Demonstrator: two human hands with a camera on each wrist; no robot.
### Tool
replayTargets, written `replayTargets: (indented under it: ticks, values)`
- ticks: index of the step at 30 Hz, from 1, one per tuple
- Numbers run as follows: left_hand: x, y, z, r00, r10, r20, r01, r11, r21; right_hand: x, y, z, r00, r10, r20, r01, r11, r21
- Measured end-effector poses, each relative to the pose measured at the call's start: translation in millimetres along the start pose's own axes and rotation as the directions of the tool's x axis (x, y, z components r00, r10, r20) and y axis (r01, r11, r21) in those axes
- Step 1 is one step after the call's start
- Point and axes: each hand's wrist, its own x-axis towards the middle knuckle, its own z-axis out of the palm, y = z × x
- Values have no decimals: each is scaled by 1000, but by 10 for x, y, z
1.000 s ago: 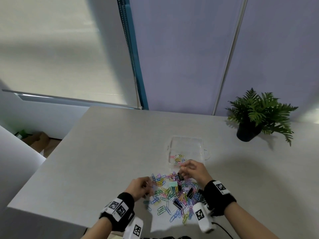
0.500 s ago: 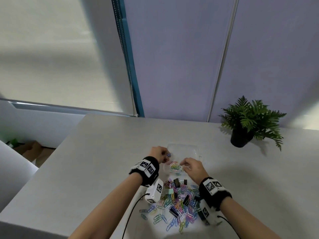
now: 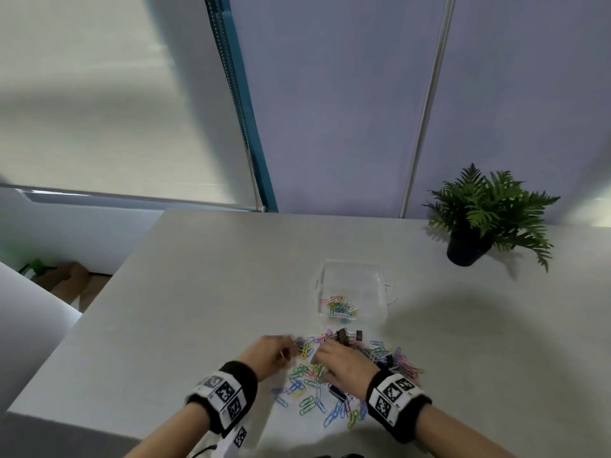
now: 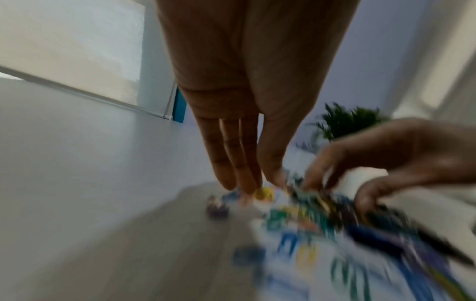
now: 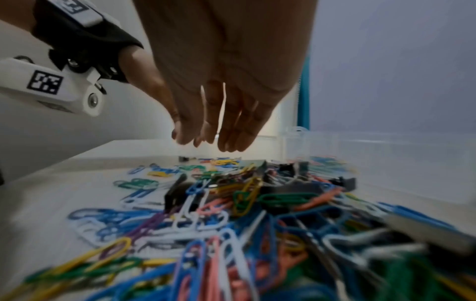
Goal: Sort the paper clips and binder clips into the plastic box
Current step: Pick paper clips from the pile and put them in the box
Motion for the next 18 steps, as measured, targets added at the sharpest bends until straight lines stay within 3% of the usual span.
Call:
replayTargets:
  ticks: [3, 6, 11, 18]
  values:
    - [-233, -110, 350, 998, -58, 23, 56, 994, 97, 109, -131, 113, 994, 33, 108, -14, 984, -177]
    - [-280, -22, 492, 994, -91, -54, 94, 994, 50, 165, -174, 200, 993, 68, 102, -41, 970, -240]
    - [-102, 119, 565, 983, -108, -151, 123, 988, 97, 219, -147, 239, 996, 82, 26, -76, 981, -180]
    - [-34, 88, 499, 983, -168, -71, 174, 980, 93, 204, -21, 209, 992, 109, -57, -106, 992, 61]
